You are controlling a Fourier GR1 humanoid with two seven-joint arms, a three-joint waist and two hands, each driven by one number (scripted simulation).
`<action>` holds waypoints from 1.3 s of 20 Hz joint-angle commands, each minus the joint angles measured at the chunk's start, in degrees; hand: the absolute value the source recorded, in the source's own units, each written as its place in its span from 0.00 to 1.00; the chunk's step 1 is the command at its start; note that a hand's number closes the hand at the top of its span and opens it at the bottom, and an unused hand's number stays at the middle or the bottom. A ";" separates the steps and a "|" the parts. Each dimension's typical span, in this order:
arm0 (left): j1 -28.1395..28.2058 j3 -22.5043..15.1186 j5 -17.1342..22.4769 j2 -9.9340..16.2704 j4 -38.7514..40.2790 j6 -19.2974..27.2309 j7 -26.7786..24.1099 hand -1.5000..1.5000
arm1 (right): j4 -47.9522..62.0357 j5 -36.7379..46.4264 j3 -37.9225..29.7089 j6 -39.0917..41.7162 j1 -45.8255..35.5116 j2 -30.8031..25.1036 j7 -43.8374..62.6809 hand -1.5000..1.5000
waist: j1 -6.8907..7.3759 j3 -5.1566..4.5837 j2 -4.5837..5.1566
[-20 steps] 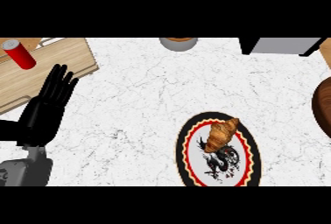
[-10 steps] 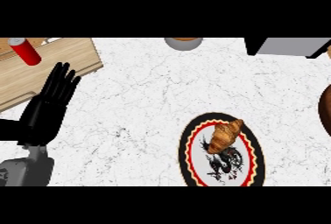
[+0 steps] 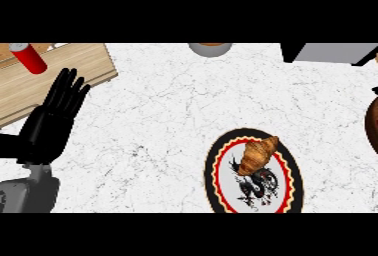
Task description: Pick the tomato from the plate and place it in the bowl
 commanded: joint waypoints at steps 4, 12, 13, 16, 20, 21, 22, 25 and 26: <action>1.25 0.48 0.10 -0.02 -1.18 0.41 0.37 0.50 | 6.16 -9.27 -8.52 11.53 -4.38 1.30 -5.36 0.00 | -0.08 0.11 -0.32; 0.28 0.16 -0.49 -0.14 0.28 -0.57 -1.03 0.50 | 11.74 -19.23 -18.12 20.52 -7.69 -5.66 3.36 0.00 | -0.84 0.13 0.08; 0.72 0.94 -0.20 0.01 0.63 -0.67 -1.74 0.50 | 11.88 -19.51 -18.39 22.20 -7.09 -7.92 3.55 0.00 | -0.86 0.17 0.22; 1.61 -0.20 -1.03 -1.52 1.78 -0.58 -3.23 0.50 | 12.18 -20.60 -19.54 22.90 -7.09 -11.12 6.52 0.00 | -0.96 0.20 0.51; 0.54 0.62 -0.67 -0.34 0.62 -0.34 -1.80 0.50 | 12.66 -21.88 -20.71 23.56 -2.90 -11.81 5.95 0.00 | -1.28 0.62 0.82; 1.01 1.25 0.06 -0.16 0.86 -0.54 -1.49 0.50 | 12.69 -22.18 -20.98 24.62 -3.84 -12.77 8.10 0.00 | -0.63 0.50 0.73; 1.51 0.71 -1.12 -1.05 1.44 0.19 -2.78 0.50 | 12.40 -22.37 -21.10 26.74 -2.43 -13.91 6.99 0.00 | -1.79 0.52 0.59; 0.40 1.28 -0.23 -0.11 1.33 -0.61 -1.94 0.50 | 11.39 -22.60 -21.22 27.28 -2.17 -14.62 8.47 0.00 | -1.47 0.66 0.81; 0.34 1.32 -0.35 -0.74 0.99 0.49 -1.65 0.50 | 11.48 -22.80 -21.41 27.47 -1.00 -15.38 8.38 0.00 | -2.06 0.82 0.76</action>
